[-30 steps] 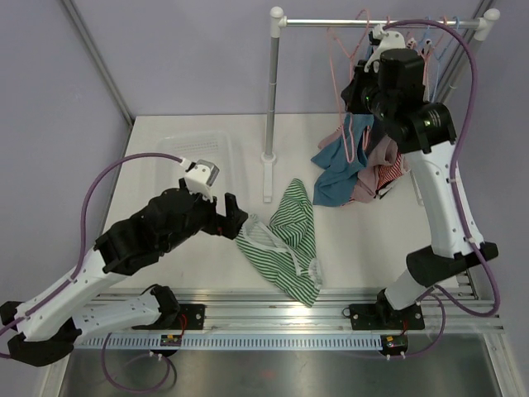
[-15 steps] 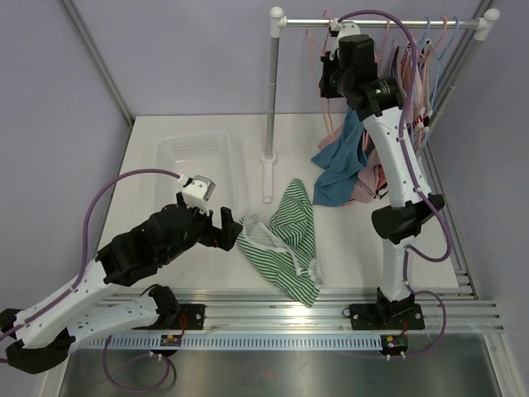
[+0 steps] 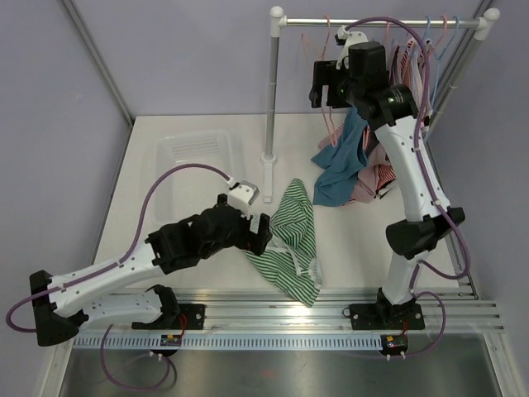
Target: Remove the tank top from the hanger
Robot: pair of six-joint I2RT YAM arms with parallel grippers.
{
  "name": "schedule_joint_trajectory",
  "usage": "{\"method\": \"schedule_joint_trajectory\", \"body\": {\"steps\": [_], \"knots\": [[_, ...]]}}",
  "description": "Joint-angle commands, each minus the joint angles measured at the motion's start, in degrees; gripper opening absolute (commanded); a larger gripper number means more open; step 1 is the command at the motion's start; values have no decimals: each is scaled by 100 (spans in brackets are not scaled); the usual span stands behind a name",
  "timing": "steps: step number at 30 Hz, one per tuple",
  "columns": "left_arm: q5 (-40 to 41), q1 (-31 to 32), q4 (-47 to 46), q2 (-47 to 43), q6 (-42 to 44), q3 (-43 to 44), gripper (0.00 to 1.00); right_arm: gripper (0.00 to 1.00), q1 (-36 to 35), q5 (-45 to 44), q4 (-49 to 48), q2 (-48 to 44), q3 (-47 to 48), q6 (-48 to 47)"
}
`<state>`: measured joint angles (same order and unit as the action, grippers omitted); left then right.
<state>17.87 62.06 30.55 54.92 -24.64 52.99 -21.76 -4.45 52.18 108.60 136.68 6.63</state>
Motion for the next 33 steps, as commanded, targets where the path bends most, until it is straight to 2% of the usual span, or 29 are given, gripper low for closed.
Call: {"method": "schedule_joint_trajectory", "body": {"steps": [1, 8, 12, 14, 15, 20, 22, 24, 26, 27, 29, 33], "knots": [[-64, 139, -804, 466, 56, -26, 99, 99, -13, 418, -165, -1190, -439, 31], [-433, 201, -1445, 1984, 118, 53, 99, 100, -13, 1314, -296, -3114, -2214, 163], [-653, 227, -1753, 2741, 100, 150, 99, 99, -13, 1850, -595, -4588, -3705, 399], [-819, 262, -1911, 3215, 100, 281, 99, 99, -21, 2428, -779, -5204, -4313, 453], [-820, 271, -1912, 3366, 118, 282, 99, 99, -13, 2431, -823, -5382, -4482, 427], [-741, 525, -2034, 4140, 22, 405, 99, 100, -13, 3748, -964, -6148, -5116, 233], [-810, 622, -2148, 4422, -31, 361, 94, 99, -13, 3951, -965, -6403, -5213, 207], [-1030, 658, -2403, 4597, -154, 230, 70, 99, -21, 3969, -903, -6587, -5222, 224], [-1286, 728, -2649, 4800, -347, 115, 39, 100, -13, 3961, -903, -6702, -5274, 224], [-1303, 754, -2659, 4835, -409, 106, 15, 99, -13, 3934, -894, -6798, -5301, 216], [-1330, 816, -2624, 4801, -523, 89, 0, 100, -13, 3829, -868, -6904, -5353, 189], [-1006, 851, -2282, 4178, -515, 150, 0, 99, -13, 3426, -841, -7054, -5503, 215]]}}
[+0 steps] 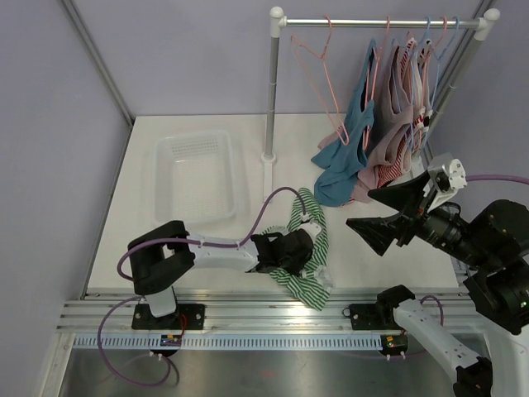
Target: Remove the tank top from the hanger
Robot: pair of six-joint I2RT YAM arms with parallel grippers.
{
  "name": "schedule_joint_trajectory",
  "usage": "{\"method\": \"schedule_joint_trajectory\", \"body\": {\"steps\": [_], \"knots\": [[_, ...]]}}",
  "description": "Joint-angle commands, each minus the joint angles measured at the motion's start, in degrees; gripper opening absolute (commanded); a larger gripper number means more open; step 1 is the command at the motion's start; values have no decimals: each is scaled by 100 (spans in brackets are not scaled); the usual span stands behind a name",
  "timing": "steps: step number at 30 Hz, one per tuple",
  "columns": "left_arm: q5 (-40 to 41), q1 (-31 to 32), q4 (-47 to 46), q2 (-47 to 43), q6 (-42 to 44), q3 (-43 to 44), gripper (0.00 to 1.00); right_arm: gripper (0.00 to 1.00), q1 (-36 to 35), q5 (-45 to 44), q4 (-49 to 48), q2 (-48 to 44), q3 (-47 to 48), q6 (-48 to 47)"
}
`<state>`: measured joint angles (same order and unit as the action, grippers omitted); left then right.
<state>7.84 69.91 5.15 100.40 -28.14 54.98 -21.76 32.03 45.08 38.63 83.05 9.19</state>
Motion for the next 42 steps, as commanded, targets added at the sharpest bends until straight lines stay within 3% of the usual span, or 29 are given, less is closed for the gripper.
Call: {"method": "schedule_joint_trajectory", "body": {"steps": [1, 9, 12, 16, 20, 23, 26, 30, 39, 40, 41, 42], "knots": [[277, 75, 494, -555, -131, -23, 0, 99, -13, -285, -157, -92, -183, -23], [2508, 58, 2252, -2478, -121, 768, 0, 100, -13, -663, -289, -260, -447, 39], [2959, -56, 2868, -2841, -51, 1224, 0, 100, -13, -724, -307, -242, -500, 48], [3163, -697, 3431, -3464, 194, 1761, 0, 100, -13, -1101, -289, -216, -535, 153], [2821, -1811, 3782, -3677, 406, 2410, 0, 99, -21, -1620, -280, -154, -544, 355], [2181, -3119, 3871, -3642, 537, 2683, 0, 99, -13, -1648, -351, -137, -579, 425], [1828, -3790, 3906, -3406, 634, 2851, 0, 99, -4, -1612, -412, -128, -605, 443], [785, -5045, 3906, -2931, 748, 3219, 0, 100, -13, -1639, -439, -75, -588, 435], [-221, -6252, 4274, -1508, 749, 4152, 0, 100, -13, -1770, -386, 101, -535, 347], [-238, -6279, 4301, -1419, 749, 4239, 5, 100, -13, -1797, -395, 109, -535, 347], [-239, -6314, 4336, -1340, 766, 4266, 28, 100, -21, -1840, -412, 118, -535, 338], [-204, -6323, 4415, -1261, 749, 4293, 38, 99, -13, -1902, -430, 127, -535, 338]]}}
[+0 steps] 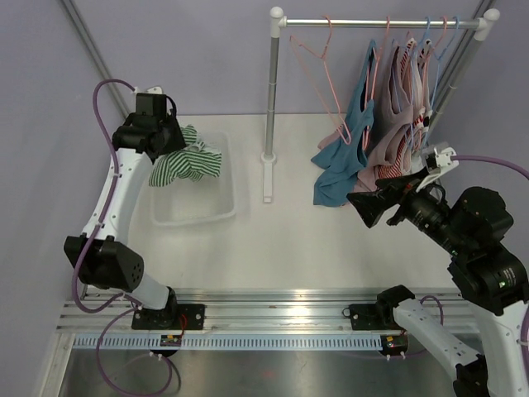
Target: Remove the tank top from the hanger
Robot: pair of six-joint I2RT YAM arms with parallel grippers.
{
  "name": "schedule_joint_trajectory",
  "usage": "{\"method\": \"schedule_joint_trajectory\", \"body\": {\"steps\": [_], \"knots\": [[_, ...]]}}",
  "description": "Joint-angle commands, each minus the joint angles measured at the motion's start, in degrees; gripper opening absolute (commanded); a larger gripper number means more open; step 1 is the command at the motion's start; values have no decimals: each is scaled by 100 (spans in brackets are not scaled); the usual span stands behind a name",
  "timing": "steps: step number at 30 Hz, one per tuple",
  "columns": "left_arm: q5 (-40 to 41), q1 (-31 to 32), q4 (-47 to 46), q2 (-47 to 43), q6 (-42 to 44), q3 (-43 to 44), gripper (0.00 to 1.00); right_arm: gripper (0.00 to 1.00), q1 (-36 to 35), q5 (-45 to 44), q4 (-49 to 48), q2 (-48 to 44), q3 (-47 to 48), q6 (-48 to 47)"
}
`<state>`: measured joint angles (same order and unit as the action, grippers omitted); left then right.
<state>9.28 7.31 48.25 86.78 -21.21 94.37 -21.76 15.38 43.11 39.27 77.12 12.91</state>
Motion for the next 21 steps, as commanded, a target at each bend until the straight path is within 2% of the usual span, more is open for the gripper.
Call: {"method": "schedule_joint_trajectory", "body": {"steps": [1, 2, 3, 5, 6, 11, 15, 21], "knots": [[-339, -72, 132, 163, 56, 319, 46, 99, -21, -298, -242, 107, 75, 1], [-330, -81, 132, 172, 56, 267, 61, 99, -13, -481, -225, 142, 92, 1], [-313, -81, 115, 146, 12, 223, 71, 99, -21, -613, -172, 204, 214, 36], [-321, -81, 79, 15, -6, 74, 83, 99, -21, -1044, -23, 493, 417, 142], [-330, -81, 62, -56, -32, 21, 99, 99, -13, -1176, 134, 634, 531, 168], [-1057, -28, -148, -958, 73, -436, 99, 100, -13, -2353, 627, 1583, 1462, 107], [-1130, 288, -359, -1909, 214, -1260, 99, 99, -13, -2785, 742, 2260, 2173, -33], [-972, 1061, -782, -3254, 310, -2422, 99, 82, -4, -3487, 734, 3340, 3113, -192]]}}
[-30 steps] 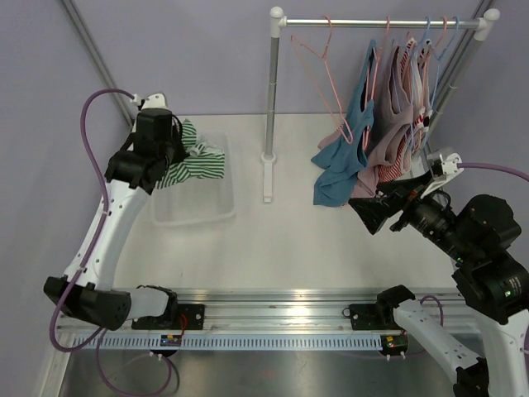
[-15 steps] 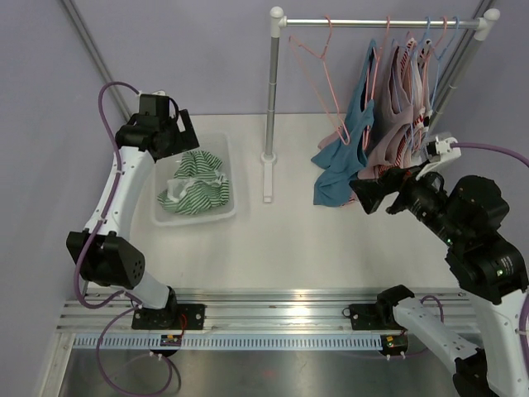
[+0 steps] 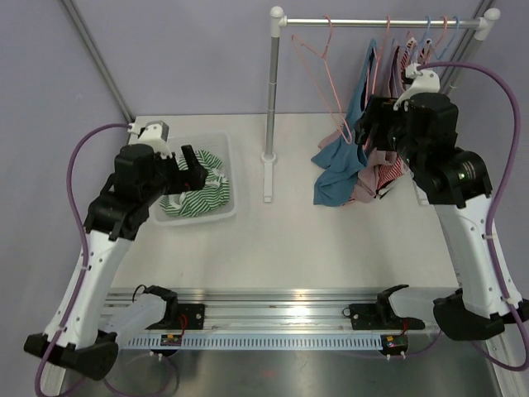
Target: Remove the tank top from the hanger
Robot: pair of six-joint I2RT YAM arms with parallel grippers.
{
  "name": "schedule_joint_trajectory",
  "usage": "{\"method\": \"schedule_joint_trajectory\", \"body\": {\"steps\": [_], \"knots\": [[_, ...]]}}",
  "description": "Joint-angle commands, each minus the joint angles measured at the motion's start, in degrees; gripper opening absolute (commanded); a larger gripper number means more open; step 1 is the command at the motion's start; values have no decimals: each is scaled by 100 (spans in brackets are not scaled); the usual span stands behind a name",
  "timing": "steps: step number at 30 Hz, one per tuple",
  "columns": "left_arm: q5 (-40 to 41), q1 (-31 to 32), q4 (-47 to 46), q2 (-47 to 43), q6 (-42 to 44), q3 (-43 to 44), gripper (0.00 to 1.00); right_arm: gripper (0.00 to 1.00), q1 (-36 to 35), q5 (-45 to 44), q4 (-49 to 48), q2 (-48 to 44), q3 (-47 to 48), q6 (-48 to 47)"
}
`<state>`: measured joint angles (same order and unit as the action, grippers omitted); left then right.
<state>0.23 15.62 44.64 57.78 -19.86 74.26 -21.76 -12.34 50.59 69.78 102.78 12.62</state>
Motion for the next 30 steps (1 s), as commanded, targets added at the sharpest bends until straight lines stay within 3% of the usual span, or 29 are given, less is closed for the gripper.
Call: {"method": "schedule_joint_trajectory", "body": {"steps": [1, 6, 11, 17, 24, 27, 30], "knots": [[-49, 310, -430, -642, 193, -691, 99, 78, -4, -796, -14, 587, 680, -277], [232, 495, -605, -1453, 236, -1510, 99, 74, 215, -1122, 117, 1650, 1672, -550], [477, 495, -755, -2024, 342, -2221, 99, 71, 663, -719, 293, 2416, 2473, -577], [320, 495, -817, -2034, 403, -2346, 99, 63, 1042, -58, 548, 3524, 3720, -638], [74, 495, -834, -1946, 448, -2390, 99, 26, 1086, -234, 627, 4245, 4539, -700], [12, 495, -852, -1937, 456, -2407, 99, 18, 1086, -269, 610, 4263, 4558, -717], [4, 504, -870, -1928, 456, -2416, 99, 1, 1095, -348, 601, 4194, 4531, -717]]}}
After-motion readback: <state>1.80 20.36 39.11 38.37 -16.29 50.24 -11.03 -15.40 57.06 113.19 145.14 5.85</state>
